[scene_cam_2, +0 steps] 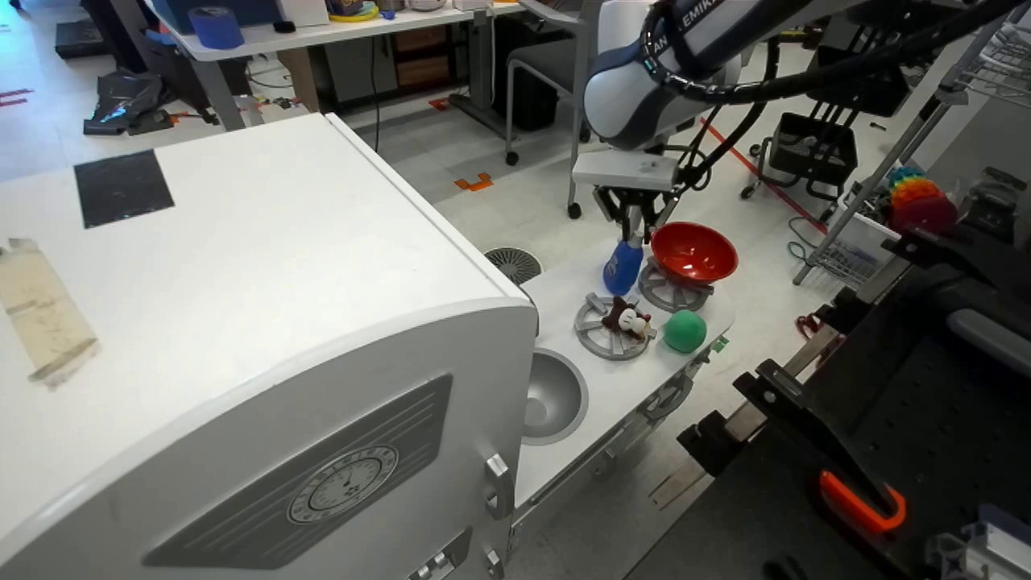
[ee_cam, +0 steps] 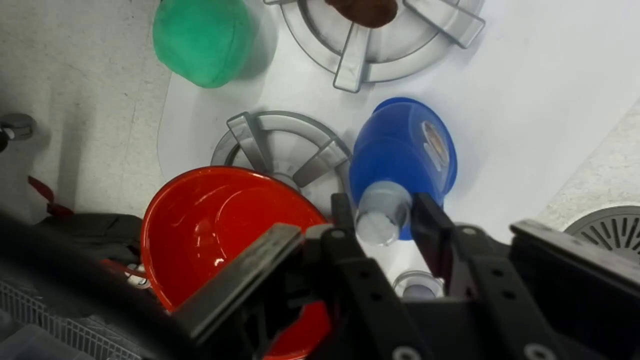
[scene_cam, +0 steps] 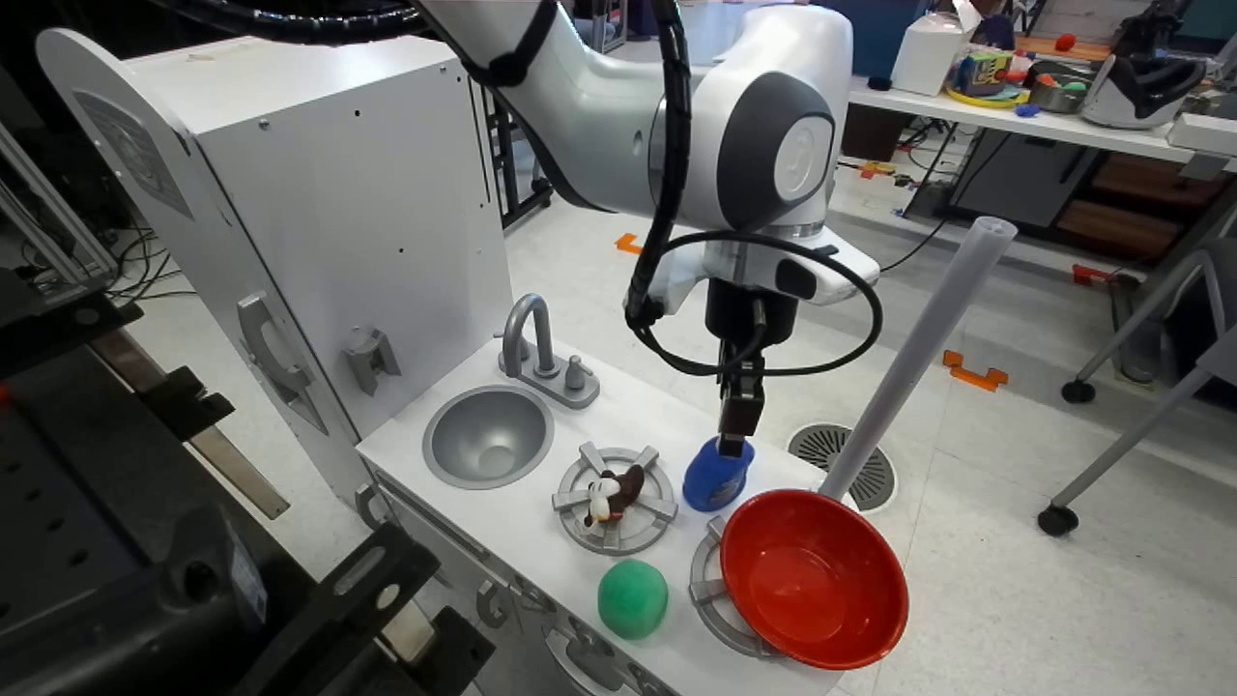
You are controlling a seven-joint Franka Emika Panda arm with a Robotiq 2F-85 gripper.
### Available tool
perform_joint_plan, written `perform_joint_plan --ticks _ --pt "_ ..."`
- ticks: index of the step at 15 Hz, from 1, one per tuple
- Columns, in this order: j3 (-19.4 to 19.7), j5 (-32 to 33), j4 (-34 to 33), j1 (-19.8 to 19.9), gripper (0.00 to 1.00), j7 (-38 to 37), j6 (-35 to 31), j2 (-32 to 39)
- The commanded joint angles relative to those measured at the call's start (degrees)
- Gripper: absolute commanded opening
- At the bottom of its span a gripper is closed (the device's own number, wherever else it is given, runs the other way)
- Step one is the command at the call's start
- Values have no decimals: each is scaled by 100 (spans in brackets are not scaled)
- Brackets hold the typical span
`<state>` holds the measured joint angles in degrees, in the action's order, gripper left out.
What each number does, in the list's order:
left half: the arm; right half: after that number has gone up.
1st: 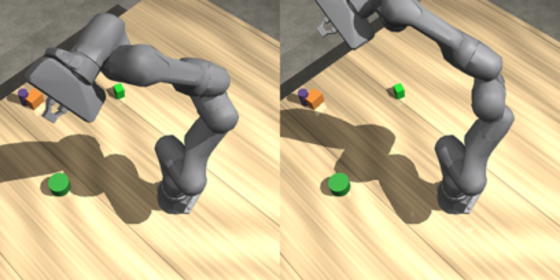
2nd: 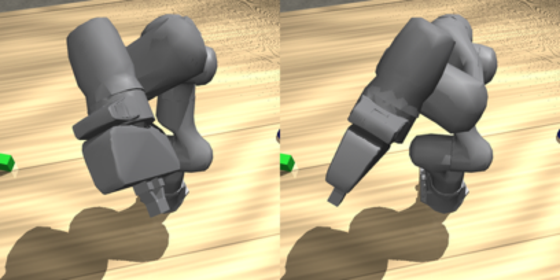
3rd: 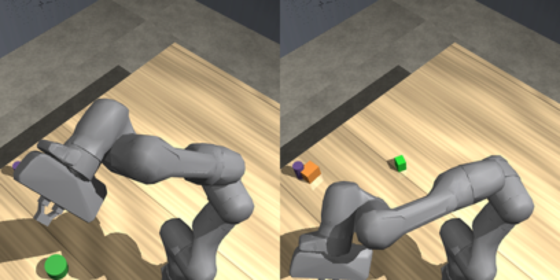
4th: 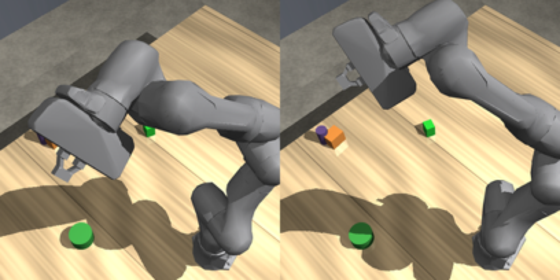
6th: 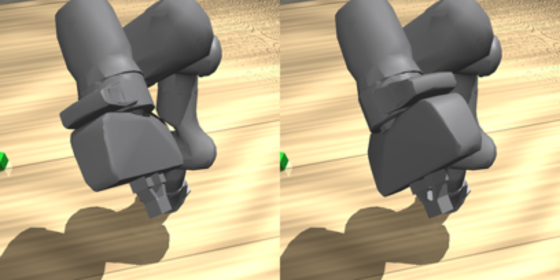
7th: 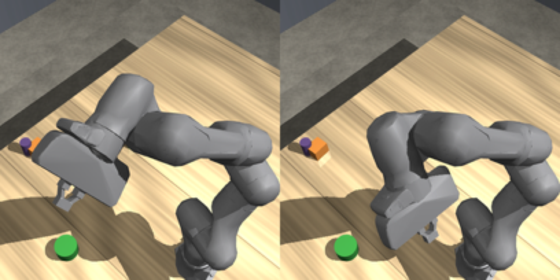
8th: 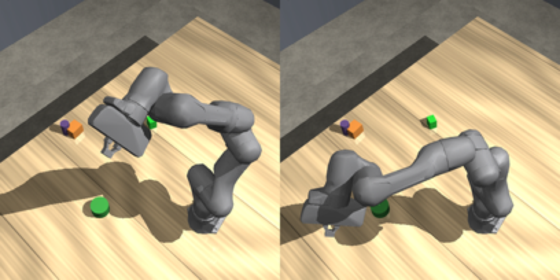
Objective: Move the blue bottle to the left
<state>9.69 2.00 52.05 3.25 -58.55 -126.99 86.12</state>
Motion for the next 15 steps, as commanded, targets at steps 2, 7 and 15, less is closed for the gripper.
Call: perform_joint_plan --ticks 2,7,15 --pt "14 -60 -7 -36 4 -52 -138 -25" --pt "-326 -186 -159 -151 6 219 -146 -60" --pt "-835 -487 -274 -600 6 364 -708 -101"
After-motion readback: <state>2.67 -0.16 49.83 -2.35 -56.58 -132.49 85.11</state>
